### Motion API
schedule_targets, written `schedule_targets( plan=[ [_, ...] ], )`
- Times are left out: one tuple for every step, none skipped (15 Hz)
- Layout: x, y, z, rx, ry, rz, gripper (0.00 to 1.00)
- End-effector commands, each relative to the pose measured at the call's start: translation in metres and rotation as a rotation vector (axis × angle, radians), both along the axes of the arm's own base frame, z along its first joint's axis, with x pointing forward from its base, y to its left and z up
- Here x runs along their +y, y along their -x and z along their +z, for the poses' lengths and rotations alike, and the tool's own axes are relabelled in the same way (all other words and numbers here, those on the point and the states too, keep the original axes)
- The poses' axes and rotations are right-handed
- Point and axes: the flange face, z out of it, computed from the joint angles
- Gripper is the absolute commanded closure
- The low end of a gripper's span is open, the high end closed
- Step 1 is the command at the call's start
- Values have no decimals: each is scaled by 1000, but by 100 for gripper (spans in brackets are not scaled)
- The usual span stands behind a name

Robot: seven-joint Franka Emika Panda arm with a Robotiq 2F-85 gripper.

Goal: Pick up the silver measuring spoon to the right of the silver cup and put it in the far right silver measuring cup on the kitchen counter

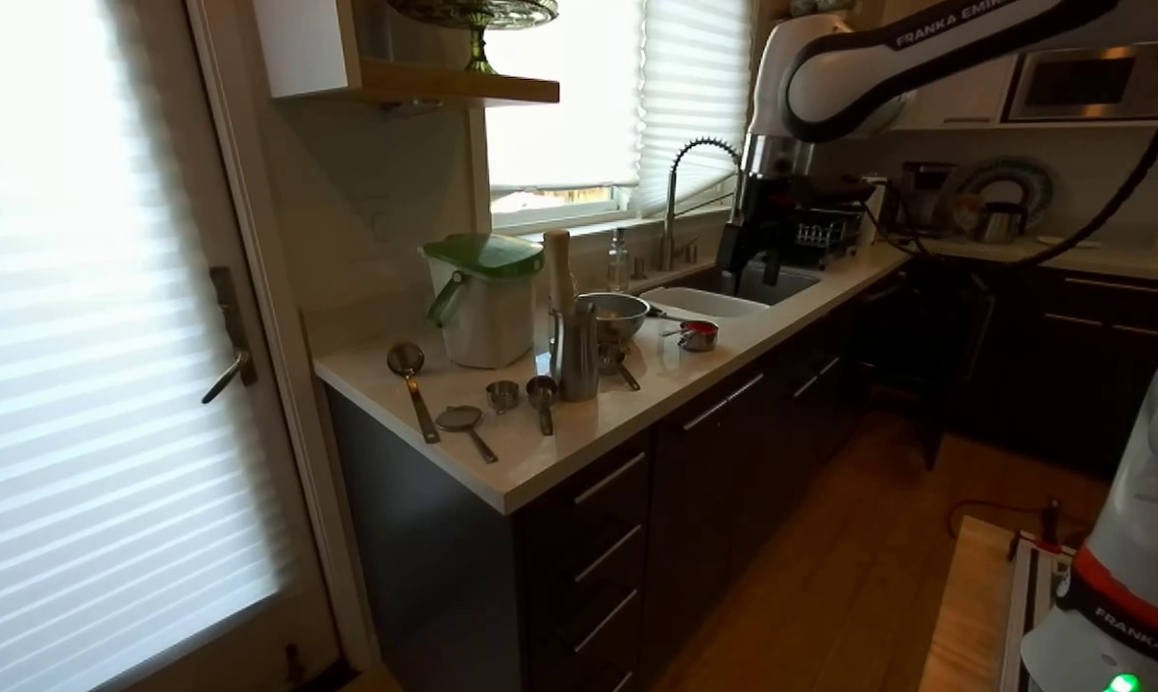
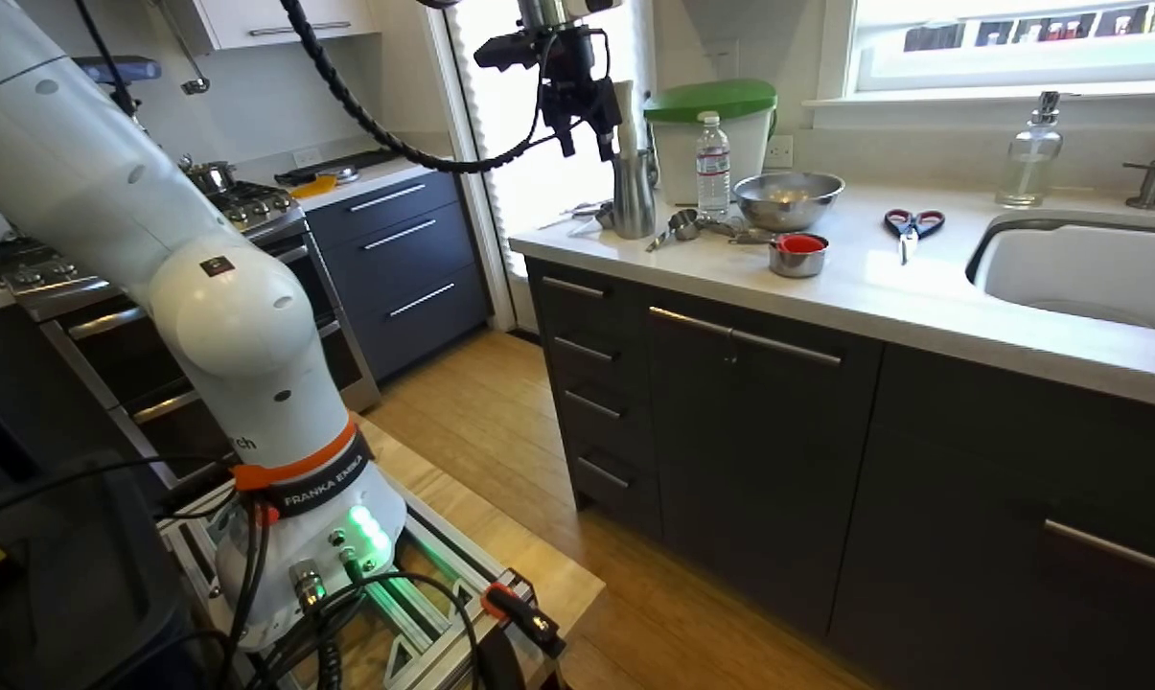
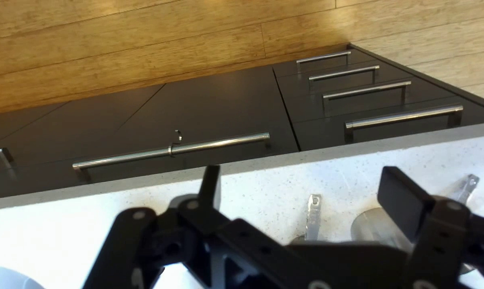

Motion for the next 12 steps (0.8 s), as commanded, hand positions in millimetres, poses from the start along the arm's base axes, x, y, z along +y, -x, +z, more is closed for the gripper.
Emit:
schedule_targets(
  plan=[
    [9, -27, -11, -27, -3, -97, 0],
    [11, -32, -14, -46, -4, -111, 0],
    [13, -38, -19, -64, -16, -120, 0],
    [15, -44, -25, -87, -16, -133, 0],
    [16, -51, -31, -110, -11, -149, 0],
    [18, -56, -37, -126, -15, -159, 0],
    [20, -62, -44, -147, -13, -160, 0],
    [22, -68, -51, -165, -14, -167, 0],
    [24, -73, -58, -180, -19, -165, 0],
    [26, -79, -66, -195, -19, -157, 0],
    [28, -84, -73, -204, -19, -145, 0],
    [29, -89, -82, -215, -9, -129, 0]
  ],
)
